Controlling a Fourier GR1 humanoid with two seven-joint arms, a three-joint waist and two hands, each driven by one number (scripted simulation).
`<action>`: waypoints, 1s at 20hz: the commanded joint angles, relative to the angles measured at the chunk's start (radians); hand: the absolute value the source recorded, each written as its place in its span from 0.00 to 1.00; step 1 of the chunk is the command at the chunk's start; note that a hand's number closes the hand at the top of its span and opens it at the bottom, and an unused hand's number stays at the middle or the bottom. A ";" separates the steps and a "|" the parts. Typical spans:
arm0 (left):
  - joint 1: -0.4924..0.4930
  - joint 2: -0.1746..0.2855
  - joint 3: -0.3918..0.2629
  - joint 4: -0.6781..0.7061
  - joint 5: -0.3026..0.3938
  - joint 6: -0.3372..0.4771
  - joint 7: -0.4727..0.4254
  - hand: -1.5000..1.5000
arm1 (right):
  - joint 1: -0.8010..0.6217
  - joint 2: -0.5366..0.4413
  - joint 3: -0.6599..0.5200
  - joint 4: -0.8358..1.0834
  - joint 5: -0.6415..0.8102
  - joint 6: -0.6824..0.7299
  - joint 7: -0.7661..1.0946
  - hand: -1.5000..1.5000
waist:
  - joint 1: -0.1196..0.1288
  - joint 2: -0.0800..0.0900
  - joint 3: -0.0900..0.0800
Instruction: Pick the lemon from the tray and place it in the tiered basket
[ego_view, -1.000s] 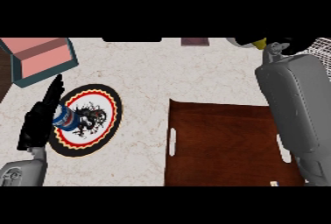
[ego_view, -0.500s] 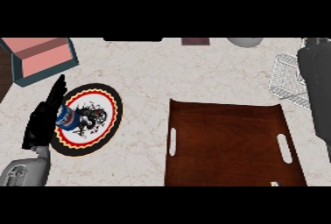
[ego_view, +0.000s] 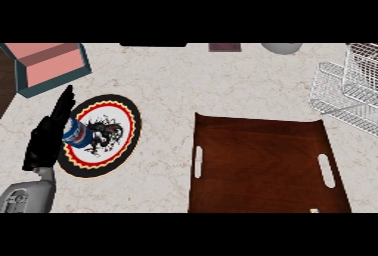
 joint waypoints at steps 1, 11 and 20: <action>-0.020 -0.043 -0.031 0.032 -0.036 0.038 0.001 0.50 | -0.017 -0.054 0.007 0.112 0.069 -0.024 -0.005 1.00 | -0.002 0.001 0.000; 0.056 -0.004 -0.004 -0.074 -0.004 -0.013 0.012 0.50 | 0.006 -0.129 -0.106 0.291 -0.047 -0.077 -0.289 1.00 | 0.000 -0.003 0.001; -0.017 -0.003 0.011 -0.005 -0.012 0.000 0.000 0.50 | 0.037 -0.129 -0.261 0.453 -0.208 -0.081 -0.406 1.00 | 0.001 0.006 0.002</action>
